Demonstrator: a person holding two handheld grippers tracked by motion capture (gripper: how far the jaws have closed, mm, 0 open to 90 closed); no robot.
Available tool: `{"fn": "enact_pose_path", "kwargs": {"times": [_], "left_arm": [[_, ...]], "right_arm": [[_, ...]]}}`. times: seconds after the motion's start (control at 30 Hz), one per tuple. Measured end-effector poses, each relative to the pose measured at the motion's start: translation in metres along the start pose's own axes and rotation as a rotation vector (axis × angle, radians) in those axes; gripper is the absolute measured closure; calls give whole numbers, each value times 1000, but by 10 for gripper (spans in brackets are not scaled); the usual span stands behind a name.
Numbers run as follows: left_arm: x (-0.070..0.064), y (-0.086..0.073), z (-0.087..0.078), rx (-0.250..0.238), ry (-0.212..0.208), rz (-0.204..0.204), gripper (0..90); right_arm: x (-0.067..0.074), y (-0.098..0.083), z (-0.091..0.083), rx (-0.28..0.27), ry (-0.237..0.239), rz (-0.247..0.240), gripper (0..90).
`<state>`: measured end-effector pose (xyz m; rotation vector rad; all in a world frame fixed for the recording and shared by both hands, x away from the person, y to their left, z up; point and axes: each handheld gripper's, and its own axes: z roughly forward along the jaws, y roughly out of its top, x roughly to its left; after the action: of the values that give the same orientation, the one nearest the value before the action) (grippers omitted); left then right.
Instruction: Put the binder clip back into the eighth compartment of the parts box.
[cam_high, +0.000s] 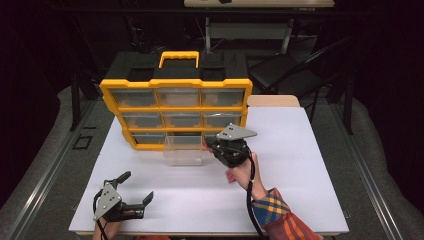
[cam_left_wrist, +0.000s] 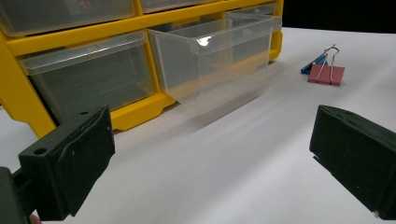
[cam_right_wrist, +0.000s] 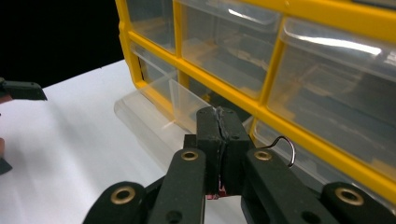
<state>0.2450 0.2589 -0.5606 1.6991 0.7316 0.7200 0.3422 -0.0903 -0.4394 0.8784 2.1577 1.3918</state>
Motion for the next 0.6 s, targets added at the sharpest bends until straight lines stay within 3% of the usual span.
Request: {"fn": "enact_pose_path", "kwargs": {"times": [0.3,0.6], "left_arm": [[0,0,0,1,-1,0,0],[0,0,0,-1,0,-2,0]], "right_arm": [[10,19,16,-3,31,-24,887],[18,25,36,20,57,-40,887]]}}
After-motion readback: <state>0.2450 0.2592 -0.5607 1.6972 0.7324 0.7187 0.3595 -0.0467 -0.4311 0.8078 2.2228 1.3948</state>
